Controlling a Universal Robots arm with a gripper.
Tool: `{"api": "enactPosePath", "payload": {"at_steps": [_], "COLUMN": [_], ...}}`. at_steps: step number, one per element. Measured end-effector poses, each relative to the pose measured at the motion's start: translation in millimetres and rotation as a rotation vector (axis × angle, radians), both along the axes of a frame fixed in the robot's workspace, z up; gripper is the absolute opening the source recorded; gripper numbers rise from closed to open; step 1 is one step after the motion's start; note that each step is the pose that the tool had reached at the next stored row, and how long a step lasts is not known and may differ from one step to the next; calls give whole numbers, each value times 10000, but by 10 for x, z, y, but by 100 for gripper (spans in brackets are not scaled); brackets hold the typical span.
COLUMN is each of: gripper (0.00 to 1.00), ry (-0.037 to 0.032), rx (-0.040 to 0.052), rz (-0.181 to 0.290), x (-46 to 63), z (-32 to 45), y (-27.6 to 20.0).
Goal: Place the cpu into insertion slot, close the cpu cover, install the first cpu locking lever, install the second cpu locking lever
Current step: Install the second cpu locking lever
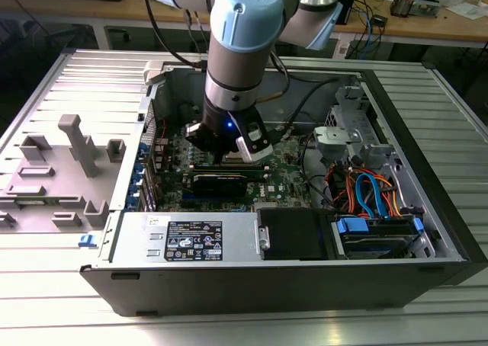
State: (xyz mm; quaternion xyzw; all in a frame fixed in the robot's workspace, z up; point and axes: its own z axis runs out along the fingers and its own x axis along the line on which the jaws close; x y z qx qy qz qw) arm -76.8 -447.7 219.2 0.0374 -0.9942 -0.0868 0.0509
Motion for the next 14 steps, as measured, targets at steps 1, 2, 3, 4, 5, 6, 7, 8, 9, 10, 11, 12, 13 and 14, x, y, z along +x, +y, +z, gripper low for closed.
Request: {"api": "enactPosePath", "payload": {"at_steps": [1, 2, 3, 4, 5, 6, 7, 8, 9, 10, 11, 12, 13, 14], "gripper": [11, 11, 11, 11, 11, 11, 11, 11, 11, 11, 11, 11, 11, 11], "ry": [-1, 0, -1, -1, -1, -1, -1, -1, -1, -1, -1, 0, -1, -1], "rx": [10, 16, 21, 30, 34, 38, 45, 49, 55, 59, 64, 69, 74, 78], "rz": [0, -2, -3, -4, -3, -3, -3, -3, -3, -3, -2, -3, -3, -3], "x": [0, -1, -1, -2, -2, -1, -1, -1, -1, -1, -1, -1, -1, -1], "z": [-2, -2, -3, -2, -2, -2, -3, -2, -3, -2, -3, -2, -3, -2], "y": [1, 1, 1, 1, 1, 1, 1, 1, 1, 1, 1, 1, 1, 1]}}
